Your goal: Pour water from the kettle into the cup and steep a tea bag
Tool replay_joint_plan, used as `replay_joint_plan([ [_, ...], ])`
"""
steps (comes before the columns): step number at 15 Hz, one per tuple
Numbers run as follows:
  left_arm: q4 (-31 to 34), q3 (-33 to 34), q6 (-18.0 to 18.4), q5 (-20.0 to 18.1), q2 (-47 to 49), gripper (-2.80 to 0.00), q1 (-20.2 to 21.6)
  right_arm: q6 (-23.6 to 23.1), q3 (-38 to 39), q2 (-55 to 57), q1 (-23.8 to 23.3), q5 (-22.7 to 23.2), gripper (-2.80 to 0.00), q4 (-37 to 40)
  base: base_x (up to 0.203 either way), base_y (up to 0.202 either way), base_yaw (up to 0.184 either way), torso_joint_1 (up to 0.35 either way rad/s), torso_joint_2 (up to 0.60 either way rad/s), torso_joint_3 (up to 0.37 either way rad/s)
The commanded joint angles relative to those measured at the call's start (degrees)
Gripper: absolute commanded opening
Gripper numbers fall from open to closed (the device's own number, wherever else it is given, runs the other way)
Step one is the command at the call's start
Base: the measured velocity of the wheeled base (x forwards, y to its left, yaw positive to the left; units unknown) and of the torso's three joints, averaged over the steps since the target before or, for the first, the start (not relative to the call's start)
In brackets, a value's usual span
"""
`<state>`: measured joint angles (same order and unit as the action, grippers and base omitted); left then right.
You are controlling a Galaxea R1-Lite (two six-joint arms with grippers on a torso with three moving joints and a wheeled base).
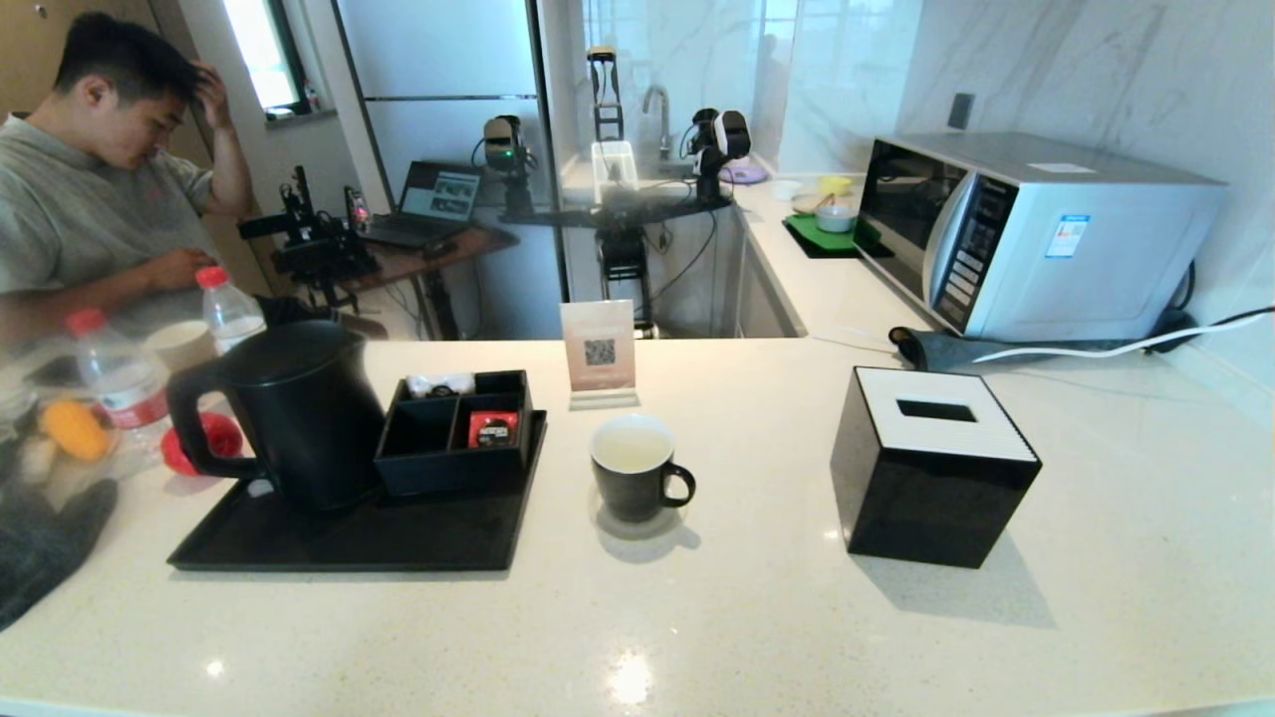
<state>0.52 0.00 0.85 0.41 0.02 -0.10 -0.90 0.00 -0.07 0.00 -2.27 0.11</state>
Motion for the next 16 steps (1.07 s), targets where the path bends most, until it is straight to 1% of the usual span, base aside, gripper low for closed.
replay_joint_plan([
  [1,0.0,0.0,0.03,0.02,-0.02,-2.8,0.01,0.11,0.0,0.07,0.0,-0.02,-2.8,-0.02,0.0,0.0,0.0,0.0,0.0,0.0],
  [16,0.0,0.0,0.03,0.02,-0.02,-2.8,0.01,0.2,0.0,0.07,0.0,-0.02,-2.8,-0.03,0.0,0.0,0.0,0.0,0.0,0.0],
])
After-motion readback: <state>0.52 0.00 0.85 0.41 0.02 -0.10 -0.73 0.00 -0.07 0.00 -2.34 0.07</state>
